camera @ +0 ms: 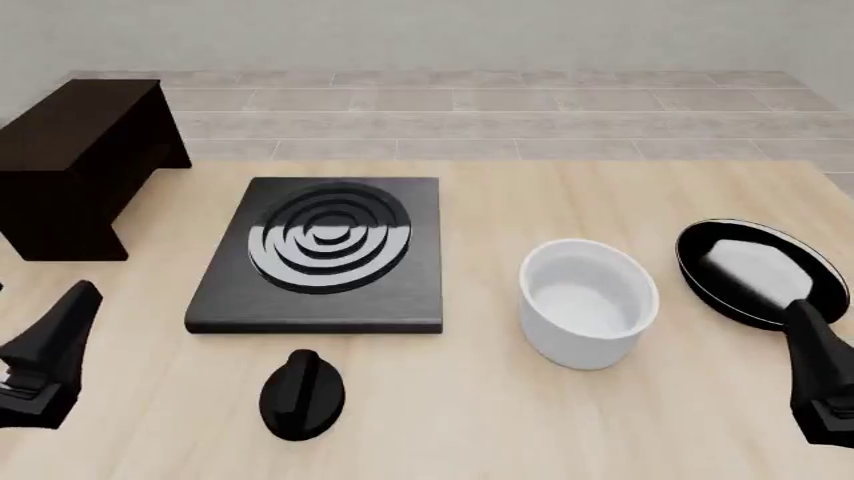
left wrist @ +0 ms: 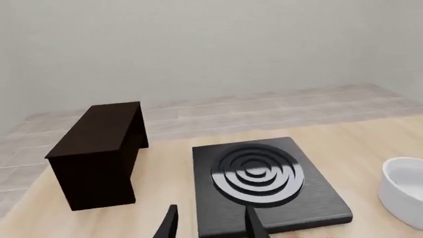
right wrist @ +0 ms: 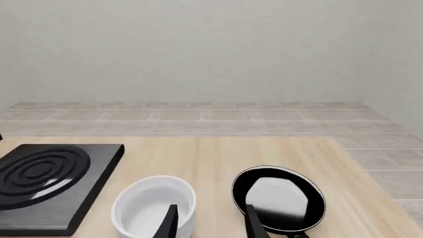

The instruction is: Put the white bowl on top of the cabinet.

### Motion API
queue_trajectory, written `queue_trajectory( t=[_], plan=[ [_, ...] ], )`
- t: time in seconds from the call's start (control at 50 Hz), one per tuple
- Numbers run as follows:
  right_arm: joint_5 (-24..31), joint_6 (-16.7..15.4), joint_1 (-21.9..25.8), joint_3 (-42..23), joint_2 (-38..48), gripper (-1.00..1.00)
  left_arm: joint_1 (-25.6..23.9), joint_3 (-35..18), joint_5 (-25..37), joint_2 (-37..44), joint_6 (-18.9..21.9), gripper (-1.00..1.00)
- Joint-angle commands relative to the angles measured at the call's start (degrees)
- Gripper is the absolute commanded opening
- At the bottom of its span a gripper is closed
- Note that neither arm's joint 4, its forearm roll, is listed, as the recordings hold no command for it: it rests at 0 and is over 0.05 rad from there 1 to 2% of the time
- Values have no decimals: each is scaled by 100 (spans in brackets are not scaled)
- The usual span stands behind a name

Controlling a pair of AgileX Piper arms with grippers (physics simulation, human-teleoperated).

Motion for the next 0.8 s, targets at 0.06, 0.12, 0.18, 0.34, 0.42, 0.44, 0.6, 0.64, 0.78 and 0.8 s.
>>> queue_trajectory(
  t=[0.06,0.12,0.18,0.34,0.42,0.44,0.6,0.64,0.78,0.8],
  plan=[
    [-1,-1,-1,3,-3,100,-599,-188,-831,1079,26,100],
    [5,-2,0,-2,-4,100,-803,-256,-1094,1486,20,100],
    [5,-2,0,0,-6,100,-944,-221,-1615,2123,-11,100],
    [0,-3,-1,-1,0,100,-1646,-897,-2505,4058,72,100],
    [0,-3,-1,-1,0,100,-1878,-1128,-2658,4587,112,100],
    [5,-3,-1,-4,-3,100,-1923,-1181,-2682,4728,143,100],
    [-4,-3,-1,-3,6,100,-2206,-1579,-2677,5337,108,100],
    [3,1,-2,0,-2,100,-2273,-1667,-2637,5467,80,100],
    [9,-2,-1,-9,-2,100,-2402,-2014,-2408,5681,45,100],
    [6,-1,-2,-9,3,100,-2412,-2074,-2367,5724,24,100]
  ],
)
